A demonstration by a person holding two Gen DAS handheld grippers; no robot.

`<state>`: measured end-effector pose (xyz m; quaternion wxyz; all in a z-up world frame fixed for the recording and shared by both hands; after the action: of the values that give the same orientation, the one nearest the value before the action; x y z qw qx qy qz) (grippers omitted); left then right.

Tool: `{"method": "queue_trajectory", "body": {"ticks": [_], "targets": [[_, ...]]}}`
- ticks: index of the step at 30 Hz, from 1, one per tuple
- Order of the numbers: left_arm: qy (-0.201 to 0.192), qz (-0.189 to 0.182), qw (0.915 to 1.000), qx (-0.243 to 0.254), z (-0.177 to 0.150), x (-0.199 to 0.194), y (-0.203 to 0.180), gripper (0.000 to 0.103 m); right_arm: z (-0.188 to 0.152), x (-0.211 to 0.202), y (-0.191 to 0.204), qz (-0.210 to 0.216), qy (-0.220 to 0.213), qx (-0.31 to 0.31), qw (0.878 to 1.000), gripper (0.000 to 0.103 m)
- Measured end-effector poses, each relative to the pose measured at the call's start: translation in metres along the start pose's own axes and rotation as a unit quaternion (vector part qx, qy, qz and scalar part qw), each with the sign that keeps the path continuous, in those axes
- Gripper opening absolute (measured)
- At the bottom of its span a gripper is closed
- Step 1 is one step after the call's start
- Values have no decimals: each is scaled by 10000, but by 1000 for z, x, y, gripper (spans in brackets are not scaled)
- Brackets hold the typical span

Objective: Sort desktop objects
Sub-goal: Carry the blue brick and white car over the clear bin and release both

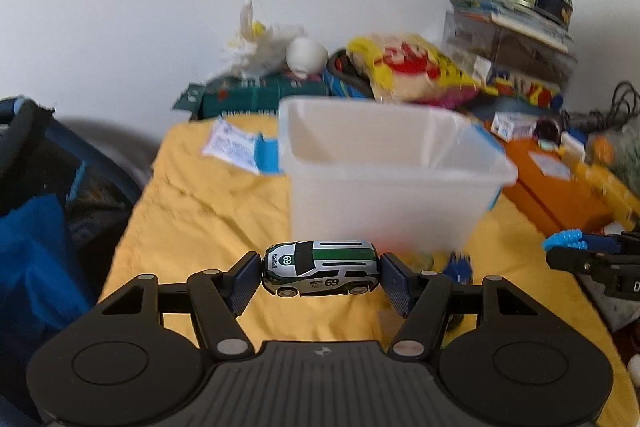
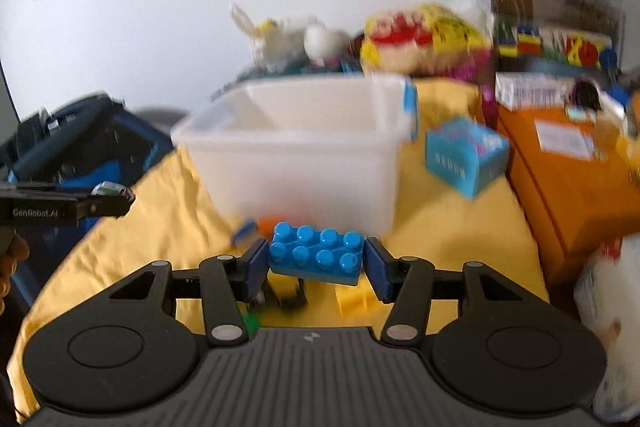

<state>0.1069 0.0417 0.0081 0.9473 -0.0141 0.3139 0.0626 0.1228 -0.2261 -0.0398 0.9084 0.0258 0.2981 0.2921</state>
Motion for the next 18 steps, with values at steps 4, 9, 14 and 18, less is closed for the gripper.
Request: {"method": "queue_trajectory", "body": {"ticks": [4, 9, 14, 18], "targets": [[-119, -96, 9999, 11, 26, 0, -1, 68, 28, 0, -1, 14, -243, 17, 9997, 55], [-236, -113, 9997, 35, 56, 8, -7, 68, 61, 3, -6, 11, -454, -88, 9989, 55], [-292, -199, 9994, 15, 86, 20, -11, 68, 92, 8, -14, -3, -589, -136, 9982, 55], [-410, -164, 9990, 76, 111, 31, -15, 68, 115, 17, -20, 16, -620, -140, 9980, 55]]}}
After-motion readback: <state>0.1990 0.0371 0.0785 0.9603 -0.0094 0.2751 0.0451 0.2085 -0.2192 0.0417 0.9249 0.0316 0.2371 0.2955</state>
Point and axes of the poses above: each gripper's, at about its wrist camera, not at the fingertips, and x roughly the way its jaws point, y to its left, z to its top, the point moved 5 cm from there along x, roughly the way its jaws point, and after that the axes turned 8 degrees about z, right-handed, at the moved point
